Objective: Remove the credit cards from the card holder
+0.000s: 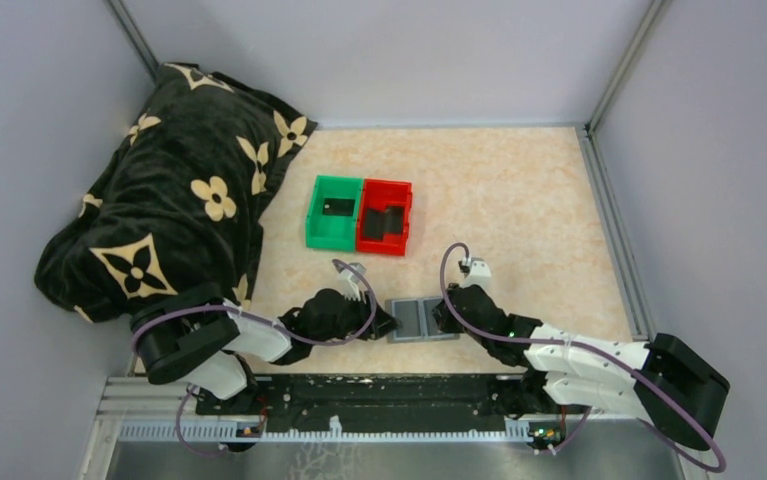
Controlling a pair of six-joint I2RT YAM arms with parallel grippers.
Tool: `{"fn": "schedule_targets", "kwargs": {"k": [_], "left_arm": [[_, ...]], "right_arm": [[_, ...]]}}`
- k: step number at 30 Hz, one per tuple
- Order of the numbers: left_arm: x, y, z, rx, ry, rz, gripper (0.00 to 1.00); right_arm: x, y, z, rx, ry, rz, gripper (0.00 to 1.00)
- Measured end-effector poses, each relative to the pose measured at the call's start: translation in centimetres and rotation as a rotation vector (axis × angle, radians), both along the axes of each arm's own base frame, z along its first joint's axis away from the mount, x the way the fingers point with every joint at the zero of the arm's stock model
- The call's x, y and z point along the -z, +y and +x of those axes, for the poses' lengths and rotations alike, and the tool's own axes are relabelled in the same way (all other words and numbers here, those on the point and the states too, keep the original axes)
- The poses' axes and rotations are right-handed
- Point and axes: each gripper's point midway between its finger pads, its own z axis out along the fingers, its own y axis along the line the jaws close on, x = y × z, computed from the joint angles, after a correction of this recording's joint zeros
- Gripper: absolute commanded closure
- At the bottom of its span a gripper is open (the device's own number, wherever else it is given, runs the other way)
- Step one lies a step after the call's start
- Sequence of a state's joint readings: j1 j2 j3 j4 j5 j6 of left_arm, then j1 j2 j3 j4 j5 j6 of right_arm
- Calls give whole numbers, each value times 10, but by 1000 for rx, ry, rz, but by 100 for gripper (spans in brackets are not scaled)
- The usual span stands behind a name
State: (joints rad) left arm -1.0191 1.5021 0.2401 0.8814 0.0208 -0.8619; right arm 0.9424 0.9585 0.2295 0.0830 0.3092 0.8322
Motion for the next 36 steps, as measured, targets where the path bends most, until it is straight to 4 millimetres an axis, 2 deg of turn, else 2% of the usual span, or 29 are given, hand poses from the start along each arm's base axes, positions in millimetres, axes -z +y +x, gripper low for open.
{"fn": "schedule_targets", "kwargs": {"k": [7,17,21,27,36], "left_arm": [[6,-2,-2,15,15,13,53],[-4,-11,0,34,5,-12,53],[-4,-12,0,35,5,-7,53],[-5,-14,1,38,4,-5,53],[3,-13,-1,44,17,13,53]], "right_arm": [[-2,2,1,1,-3,12,98],[4,6,0,-4,11,25,99],[11,4,-3,-1,26,21,100],[11,6,-2,0,26,31,100],[10,7,-1,1,24,36,100]]}}
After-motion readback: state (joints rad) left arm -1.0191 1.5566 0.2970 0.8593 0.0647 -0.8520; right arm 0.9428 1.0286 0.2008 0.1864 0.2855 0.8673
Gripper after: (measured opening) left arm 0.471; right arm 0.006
